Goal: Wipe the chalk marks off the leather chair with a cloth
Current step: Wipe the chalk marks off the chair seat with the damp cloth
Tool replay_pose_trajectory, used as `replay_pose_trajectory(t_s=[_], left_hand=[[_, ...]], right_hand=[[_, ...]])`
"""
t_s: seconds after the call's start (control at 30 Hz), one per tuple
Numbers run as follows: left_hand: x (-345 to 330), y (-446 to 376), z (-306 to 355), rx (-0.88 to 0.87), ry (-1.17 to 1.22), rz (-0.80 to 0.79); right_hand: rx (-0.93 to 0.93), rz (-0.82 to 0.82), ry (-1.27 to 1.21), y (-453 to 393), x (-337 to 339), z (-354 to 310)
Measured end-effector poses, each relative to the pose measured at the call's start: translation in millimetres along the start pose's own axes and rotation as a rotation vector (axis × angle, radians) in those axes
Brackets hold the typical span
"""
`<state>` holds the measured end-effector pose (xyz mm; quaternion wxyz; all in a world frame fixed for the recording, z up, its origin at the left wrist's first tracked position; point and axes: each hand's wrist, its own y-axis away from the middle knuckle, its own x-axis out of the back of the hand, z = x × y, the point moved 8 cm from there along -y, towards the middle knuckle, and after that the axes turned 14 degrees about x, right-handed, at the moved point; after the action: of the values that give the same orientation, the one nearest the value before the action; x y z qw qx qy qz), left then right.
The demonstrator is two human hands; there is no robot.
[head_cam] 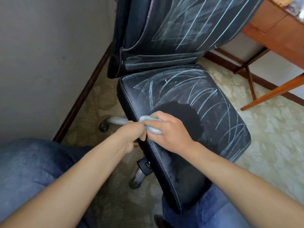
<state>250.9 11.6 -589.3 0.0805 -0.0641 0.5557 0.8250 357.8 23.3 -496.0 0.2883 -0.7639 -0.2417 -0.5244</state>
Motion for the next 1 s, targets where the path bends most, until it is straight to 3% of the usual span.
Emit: replay_pose_trajectory(t_s=[0.07, 0.23, 0.37, 0.47, 0.57, 0.63, 0.7, 0.83, 0.9, 1.0], left_hand=[[10.4, -2.8, 6.3, -0.054, 0.106, 0.087], [21.6, -2.8, 8.7, -0.115, 0.197, 0.158], [24.5, 0.2, 12.3, -0.059, 0.288, 0.112], [23.0, 4.2, 14.4, -0.063, 0.310, 0.102], [22.3, 4.2, 14.7, -0.067, 0.290, 0.107], [24.2, 2.0, 13.8, -0.052, 0.277, 0.117], [26.8, 1.1, 14.5, -0.055, 0.275, 0.124], [28.4, 0.4, 15.3, -0.056, 0.270, 0.120], [27.2, 2.5, 17.6, -0.071, 0.259, 0.112], [28.5, 5.5, 18.9, -0.054, 0.254, 0.117]], right_hand=[[0.014, -0.016, 0.104, -9.7, 8.0, 20.2], [-0.223, 0.073, 0.196, -38.4, 10.4, 64.9], [0.008, 0.050, 0.093, -6.1, 7.5, 13.2], [0.241, -0.098, 0.047, 41.9, 3.8, -28.4], [0.451, -0.260, 0.140, 60.0, -9.9, -42.2], [0.541, -0.259, 0.230, 43.9, -14.4, -39.4], [0.485, -0.138, 0.286, 9.9, -13.4, -29.0], [0.113, 0.161, 0.289, -65.5, -8.9, 15.9], [0.016, 0.185, 0.283, -84.7, -7.0, 29.8], [0.080, 0.162, 0.258, -62.5, -2.6, 13.5]])
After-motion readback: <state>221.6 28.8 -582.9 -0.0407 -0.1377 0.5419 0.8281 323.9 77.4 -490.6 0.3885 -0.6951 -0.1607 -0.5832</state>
